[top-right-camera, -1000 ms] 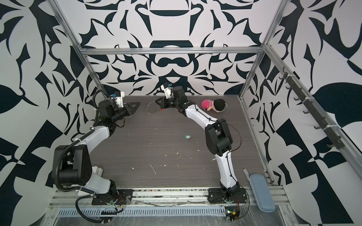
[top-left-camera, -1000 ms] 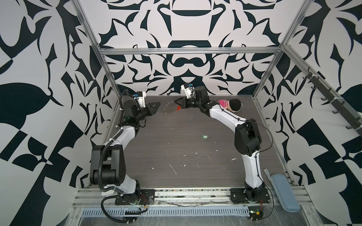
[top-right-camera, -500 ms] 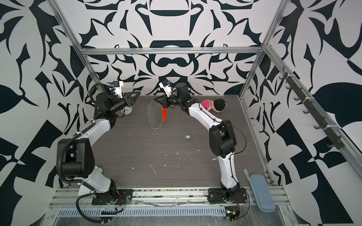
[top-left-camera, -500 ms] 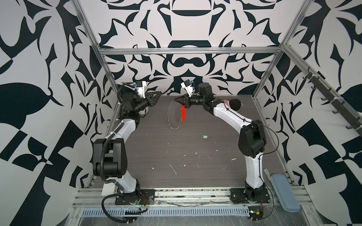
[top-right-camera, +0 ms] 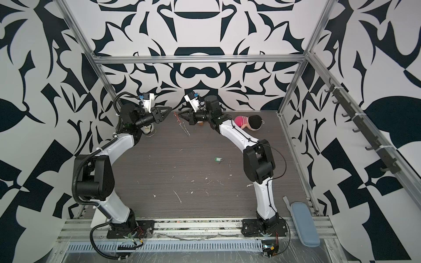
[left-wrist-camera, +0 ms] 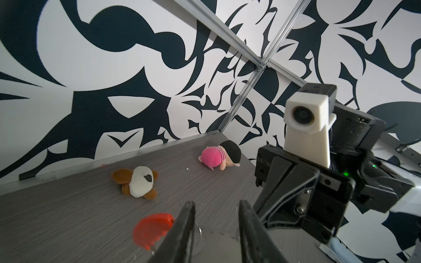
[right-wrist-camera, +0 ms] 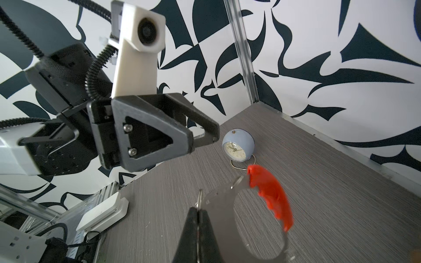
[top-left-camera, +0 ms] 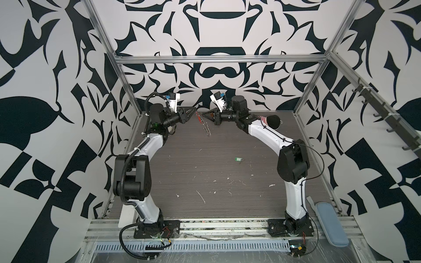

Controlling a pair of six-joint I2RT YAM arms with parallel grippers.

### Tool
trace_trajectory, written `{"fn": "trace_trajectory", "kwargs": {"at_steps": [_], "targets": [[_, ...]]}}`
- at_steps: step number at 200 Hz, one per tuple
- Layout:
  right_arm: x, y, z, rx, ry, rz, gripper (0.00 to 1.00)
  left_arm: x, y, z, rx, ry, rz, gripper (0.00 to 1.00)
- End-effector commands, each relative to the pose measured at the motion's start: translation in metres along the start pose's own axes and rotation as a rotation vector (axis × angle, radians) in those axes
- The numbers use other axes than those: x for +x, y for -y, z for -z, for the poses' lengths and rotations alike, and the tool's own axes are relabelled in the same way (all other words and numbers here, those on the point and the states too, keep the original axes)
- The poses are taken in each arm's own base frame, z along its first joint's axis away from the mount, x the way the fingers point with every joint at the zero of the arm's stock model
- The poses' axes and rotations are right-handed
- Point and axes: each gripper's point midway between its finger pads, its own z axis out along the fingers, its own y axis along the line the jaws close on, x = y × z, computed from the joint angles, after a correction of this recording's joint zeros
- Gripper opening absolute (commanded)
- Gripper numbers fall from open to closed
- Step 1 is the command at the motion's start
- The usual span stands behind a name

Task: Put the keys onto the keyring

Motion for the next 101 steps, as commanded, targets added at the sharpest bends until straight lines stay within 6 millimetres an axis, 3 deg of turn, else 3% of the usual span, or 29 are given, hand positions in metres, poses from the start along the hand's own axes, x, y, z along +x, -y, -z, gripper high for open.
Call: {"fn": "trace_trajectory", "kwargs": {"at_steps": [1, 101], "targets": [[-0.057, -0.04, 0.023, -0.07, 0.127, 0.119, 0.0, -0.008, 0.013, -0.001, 0.065, -0.016, -0.004, 0.31], [-0.068, -0.042, 0.025, -0.116, 0.181, 0.072, 0.0, -0.004, 0.023, -0.002, 0.163, -0.033, 0.077, 0.25]]}}
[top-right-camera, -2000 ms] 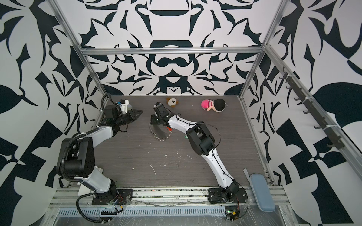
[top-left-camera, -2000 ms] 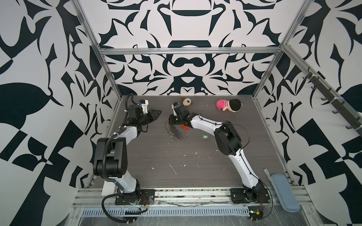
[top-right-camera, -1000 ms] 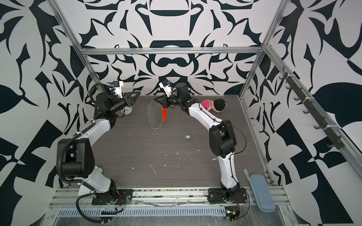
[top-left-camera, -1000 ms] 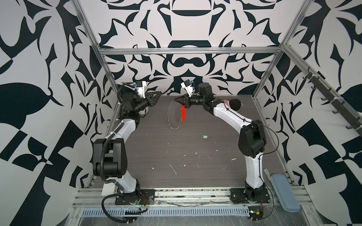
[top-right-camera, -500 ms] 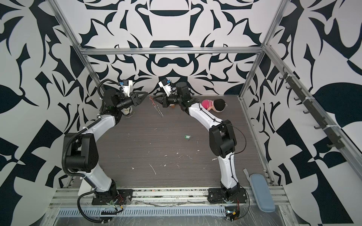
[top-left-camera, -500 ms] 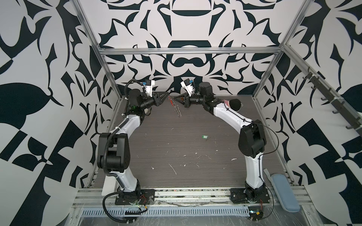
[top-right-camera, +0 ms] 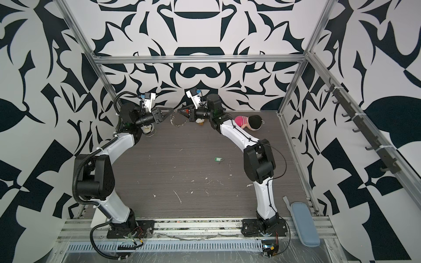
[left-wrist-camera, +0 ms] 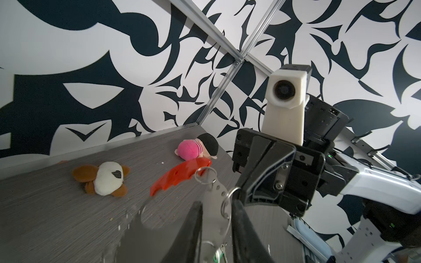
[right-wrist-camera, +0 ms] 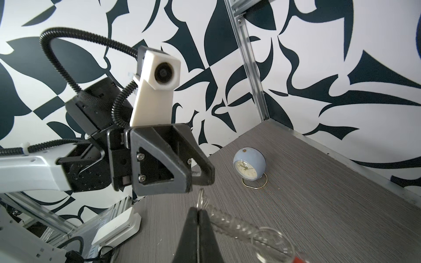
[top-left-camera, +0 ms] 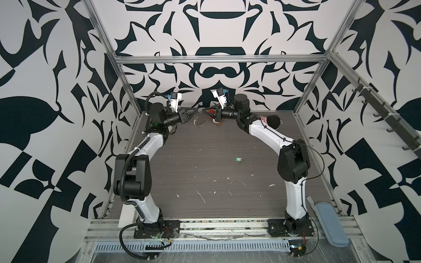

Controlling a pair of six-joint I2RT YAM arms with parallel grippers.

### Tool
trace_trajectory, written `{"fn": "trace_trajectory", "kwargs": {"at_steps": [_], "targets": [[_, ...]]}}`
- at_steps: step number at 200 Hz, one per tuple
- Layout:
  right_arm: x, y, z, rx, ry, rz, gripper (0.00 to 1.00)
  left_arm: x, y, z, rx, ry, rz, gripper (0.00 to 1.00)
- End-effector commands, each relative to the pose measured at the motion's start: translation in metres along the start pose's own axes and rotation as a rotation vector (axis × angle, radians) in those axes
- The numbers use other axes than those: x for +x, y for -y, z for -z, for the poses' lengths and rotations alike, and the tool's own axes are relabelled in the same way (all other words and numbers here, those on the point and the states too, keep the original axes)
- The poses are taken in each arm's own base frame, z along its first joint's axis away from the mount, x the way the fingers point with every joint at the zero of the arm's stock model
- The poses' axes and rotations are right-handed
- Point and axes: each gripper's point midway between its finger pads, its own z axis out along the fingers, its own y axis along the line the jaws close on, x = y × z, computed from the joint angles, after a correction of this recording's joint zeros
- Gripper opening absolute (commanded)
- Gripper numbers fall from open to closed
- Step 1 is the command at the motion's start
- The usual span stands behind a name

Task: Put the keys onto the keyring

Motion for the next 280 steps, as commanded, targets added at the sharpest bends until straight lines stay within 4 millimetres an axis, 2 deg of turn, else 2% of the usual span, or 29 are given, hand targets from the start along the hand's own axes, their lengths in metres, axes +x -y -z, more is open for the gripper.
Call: {"fn": "trace_trajectory", "kwargs": {"at_steps": [1, 62, 139, 163, 215, 280], "targets": [[-0.044, -0.035, 0.014, -0.062, 0.092, 0.097, 0.0, -0.006, 0.004, -0.003, 0.052, 0.007, 0.001, 0.25], [-0.048, -0.039, 0.013, -0.082, 0.097, 0.092, 0.0, -0.012, 0.005, -0.005, 0.085, 0.021, 0.025, 0.21], [-0.047, -0.039, 0.011, -0.087, 0.097, 0.085, 0.0, -0.016, 0.014, -0.004, 0.112, 0.015, 0.015, 0.29], [-0.049, -0.04, 0.01, -0.089, 0.098, 0.087, 0.0, -0.016, 0.014, -0.004, 0.122, 0.013, 0.029, 0.29], [-0.049, -0.039, 0.01, -0.083, 0.099, 0.085, 0.0, -0.014, 0.015, -0.004, 0.125, 0.011, 0.04, 0.35], [-0.051, -0.043, 0.007, -0.095, 0.099, 0.086, 0.0, -0.013, 0.015, -0.011, 0.147, 0.002, 0.063, 0.25]]}}
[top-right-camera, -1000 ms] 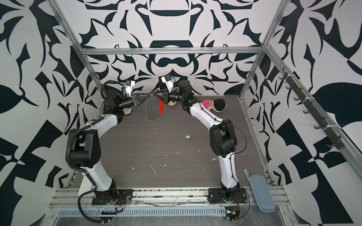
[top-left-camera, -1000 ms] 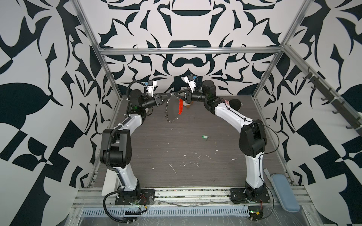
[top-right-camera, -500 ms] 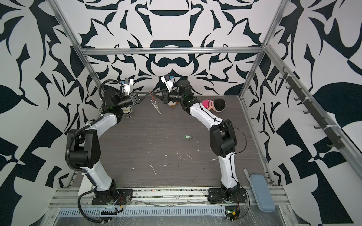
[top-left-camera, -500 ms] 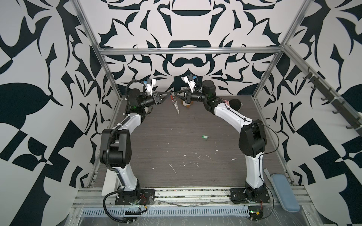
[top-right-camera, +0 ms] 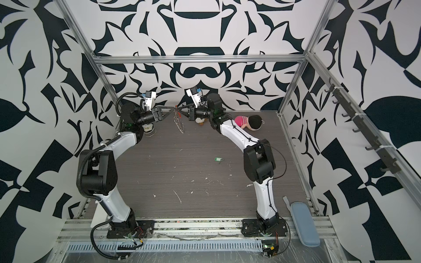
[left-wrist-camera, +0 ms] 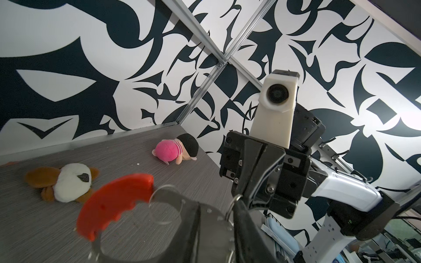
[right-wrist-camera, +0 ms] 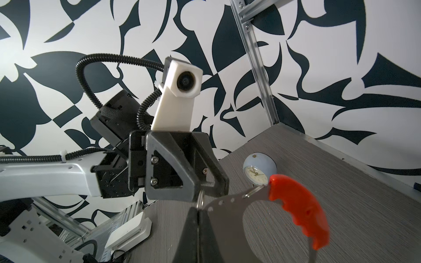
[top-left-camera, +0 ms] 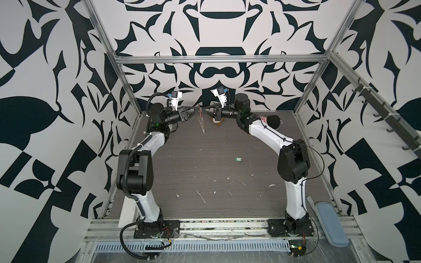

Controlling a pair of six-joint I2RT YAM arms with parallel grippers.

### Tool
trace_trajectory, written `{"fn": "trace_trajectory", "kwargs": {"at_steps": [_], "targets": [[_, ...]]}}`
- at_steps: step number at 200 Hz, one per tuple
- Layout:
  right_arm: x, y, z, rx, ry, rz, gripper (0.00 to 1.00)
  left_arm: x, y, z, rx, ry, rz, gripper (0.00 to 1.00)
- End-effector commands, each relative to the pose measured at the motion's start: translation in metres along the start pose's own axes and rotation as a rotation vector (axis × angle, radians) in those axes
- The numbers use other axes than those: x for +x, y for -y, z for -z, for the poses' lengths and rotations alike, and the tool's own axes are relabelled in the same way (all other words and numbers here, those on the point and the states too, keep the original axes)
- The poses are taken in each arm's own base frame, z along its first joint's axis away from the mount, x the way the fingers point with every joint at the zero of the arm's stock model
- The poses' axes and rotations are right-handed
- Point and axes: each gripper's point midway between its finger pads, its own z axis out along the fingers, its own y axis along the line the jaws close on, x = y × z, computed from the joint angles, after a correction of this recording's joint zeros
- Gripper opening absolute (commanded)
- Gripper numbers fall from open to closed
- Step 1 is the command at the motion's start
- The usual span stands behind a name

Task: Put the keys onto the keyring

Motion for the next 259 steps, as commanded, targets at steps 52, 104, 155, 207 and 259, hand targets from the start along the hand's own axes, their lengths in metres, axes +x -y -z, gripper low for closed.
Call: {"fn": "trace_trajectory", "kwargs": {"at_steps": [52, 104, 155, 207, 259], "targets": [[-0.045, -0.035, 0.004, -0.061, 0.091, 0.104, 0.0, -0.005, 0.013, -0.003, 0.059, 0.01, -0.072, 0.26], [-0.047, -0.037, 0.0, -0.072, 0.096, 0.108, 0.0, -0.005, 0.013, -0.003, 0.063, 0.007, -0.064, 0.34], [-0.047, -0.037, 0.0, -0.074, 0.095, 0.104, 0.0, -0.005, 0.014, -0.004, 0.071, 0.008, -0.06, 0.22], [-0.042, -0.038, 0.0, -0.074, 0.081, 0.099, 0.0, -0.008, 0.017, -0.004, 0.081, 0.014, -0.061, 0.03], [-0.032, -0.012, 0.017, 0.067, 0.048, 0.07, 0.0, -0.01, 0.024, 0.0, 0.074, 0.052, -0.105, 0.0]]}}
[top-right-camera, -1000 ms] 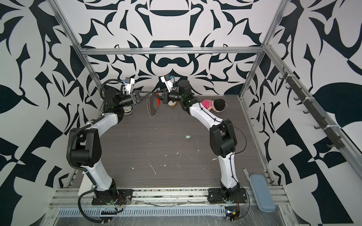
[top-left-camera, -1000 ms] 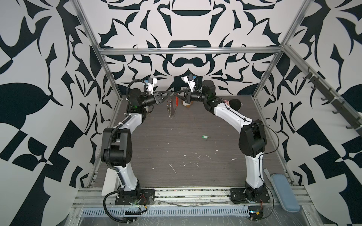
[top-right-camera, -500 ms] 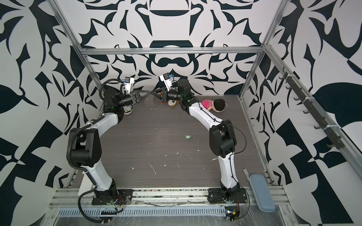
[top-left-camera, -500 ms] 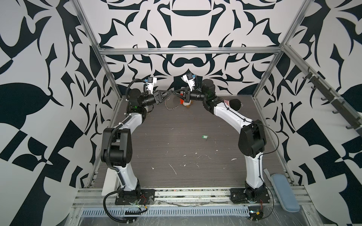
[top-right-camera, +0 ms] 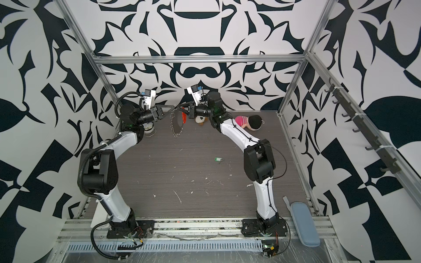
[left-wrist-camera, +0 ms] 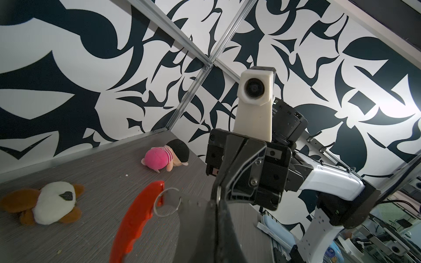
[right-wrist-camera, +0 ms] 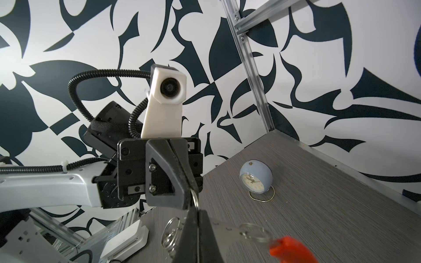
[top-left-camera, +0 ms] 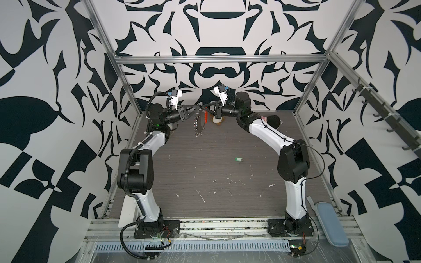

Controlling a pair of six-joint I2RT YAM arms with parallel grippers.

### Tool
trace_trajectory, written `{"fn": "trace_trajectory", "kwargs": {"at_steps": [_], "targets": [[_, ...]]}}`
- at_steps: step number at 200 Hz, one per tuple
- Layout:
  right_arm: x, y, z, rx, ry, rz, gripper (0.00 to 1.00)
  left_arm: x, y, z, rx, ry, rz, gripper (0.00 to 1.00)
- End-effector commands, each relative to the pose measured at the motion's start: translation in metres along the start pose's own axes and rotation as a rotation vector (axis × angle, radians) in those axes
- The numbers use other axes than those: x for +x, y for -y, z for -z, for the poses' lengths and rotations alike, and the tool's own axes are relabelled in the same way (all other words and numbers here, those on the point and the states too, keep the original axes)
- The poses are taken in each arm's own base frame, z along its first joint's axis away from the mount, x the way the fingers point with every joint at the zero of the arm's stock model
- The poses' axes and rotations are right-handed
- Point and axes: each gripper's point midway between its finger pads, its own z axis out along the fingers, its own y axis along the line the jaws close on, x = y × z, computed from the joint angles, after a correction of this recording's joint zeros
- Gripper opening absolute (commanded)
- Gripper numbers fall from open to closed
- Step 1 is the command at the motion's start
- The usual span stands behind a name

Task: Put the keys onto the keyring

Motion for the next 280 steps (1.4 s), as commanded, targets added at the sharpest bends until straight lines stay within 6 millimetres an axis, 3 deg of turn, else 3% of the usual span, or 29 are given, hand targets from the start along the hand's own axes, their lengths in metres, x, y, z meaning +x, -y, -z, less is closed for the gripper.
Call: {"fn": "trace_trajectory", "kwargs": {"at_steps": [1, 24, 43, 57, 87, 111, 135, 147, 165, 180, 202, 233, 280], "targets": [[-0.024, -0.013, 0.018, 0.046, 0.03, 0.06, 0.01, -0.005, 0.006, 0.001, 0.001, 0.04, -0.058, 0.0], [-0.027, 0.009, 0.038, 0.162, 0.043, 0.037, 0.39, -0.004, 0.006, 0.005, -0.031, 0.059, -0.106, 0.0], [-0.025, 0.034, 0.055, 0.318, 0.009, 0.016, 0.85, -0.002, 0.009, 0.006, -0.038, 0.061, -0.132, 0.0], [-0.023, 0.053, 0.067, 0.473, -0.063, 0.019, 0.99, 0.001, 0.011, 0.006, -0.039, 0.047, -0.15, 0.0], [-0.024, 0.08, 0.091, 0.695, -0.082, -0.003, 0.99, 0.015, 0.015, 0.005, -0.063, -0.034, -0.254, 0.0], [-0.023, 0.077, 0.094, 0.644, -0.08, -0.055, 1.0, 0.03, 0.02, 0.0, -0.083, -0.107, -0.369, 0.0], [-0.021, 0.069, 0.09, 0.525, -0.066, -0.12, 0.96, 0.032, 0.022, -0.003, -0.102, -0.113, -0.377, 0.0], [-0.021, 0.061, 0.085, 0.462, -0.047, -0.128, 0.8, 0.028, 0.022, -0.005, -0.099, -0.079, -0.357, 0.0], [-0.02, 0.053, 0.077, 0.382, -0.004, -0.177, 0.38, 0.014, 0.025, -0.006, -0.082, 0.038, -0.315, 0.0], [-0.015, 0.052, 0.072, 0.357, 0.011, -0.207, 0.23, -0.003, 0.029, -0.001, -0.06, 0.195, -0.289, 0.0], [-0.005, 0.047, 0.064, 0.348, 0.011, -0.228, 0.23, -0.024, 0.031, 0.005, -0.015, 0.382, -0.208, 0.0], [0.0, 0.033, 0.048, 0.322, -0.003, -0.222, 0.25, -0.012, 0.042, -0.009, -0.04, 0.41, -0.303, 0.0], [-0.006, 0.02, 0.034, 0.284, 0.01, -0.207, 0.27, -0.019, 0.04, -0.011, -0.062, 0.464, -0.265, 0.0]]}}
